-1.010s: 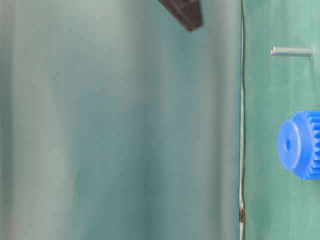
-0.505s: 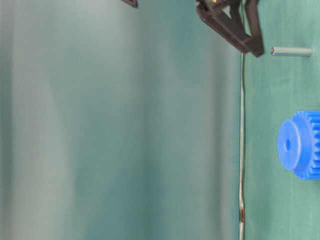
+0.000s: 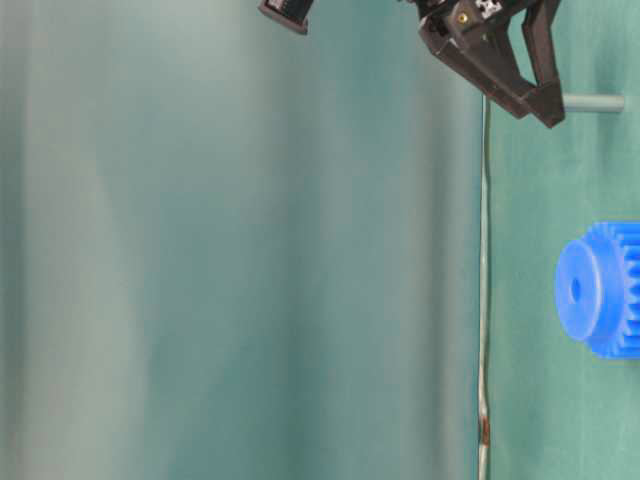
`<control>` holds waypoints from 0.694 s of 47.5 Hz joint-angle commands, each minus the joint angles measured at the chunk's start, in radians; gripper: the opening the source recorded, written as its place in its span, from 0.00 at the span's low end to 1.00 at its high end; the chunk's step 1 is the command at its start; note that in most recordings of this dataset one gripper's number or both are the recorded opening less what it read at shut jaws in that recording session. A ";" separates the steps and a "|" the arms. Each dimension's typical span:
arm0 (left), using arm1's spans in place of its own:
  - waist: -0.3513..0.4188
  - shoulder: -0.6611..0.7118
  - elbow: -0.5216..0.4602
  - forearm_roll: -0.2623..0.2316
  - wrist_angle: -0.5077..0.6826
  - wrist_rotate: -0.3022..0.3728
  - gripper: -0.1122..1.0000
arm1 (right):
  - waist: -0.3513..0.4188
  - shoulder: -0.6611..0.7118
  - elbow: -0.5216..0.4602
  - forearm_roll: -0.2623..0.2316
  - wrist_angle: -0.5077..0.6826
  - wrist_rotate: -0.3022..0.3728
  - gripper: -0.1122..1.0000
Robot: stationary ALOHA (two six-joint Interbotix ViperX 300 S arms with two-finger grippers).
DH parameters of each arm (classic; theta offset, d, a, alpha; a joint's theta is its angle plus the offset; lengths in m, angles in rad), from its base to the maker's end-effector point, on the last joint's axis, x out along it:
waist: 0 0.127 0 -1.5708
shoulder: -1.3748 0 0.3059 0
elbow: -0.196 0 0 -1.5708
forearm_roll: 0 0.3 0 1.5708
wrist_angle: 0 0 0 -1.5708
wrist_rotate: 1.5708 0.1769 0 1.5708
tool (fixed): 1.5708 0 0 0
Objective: Insert the shaft placed at a random location into the center hole of the medium gear at another random location.
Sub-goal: 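Lower the right gripper around the shaft and close on it, then lift the gripped shaft upright off the table with the right gripper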
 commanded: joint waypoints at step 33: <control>0.003 0.005 -0.028 0.002 -0.005 -0.003 0.10 | -0.005 0.008 -0.014 0.000 -0.014 0.000 0.22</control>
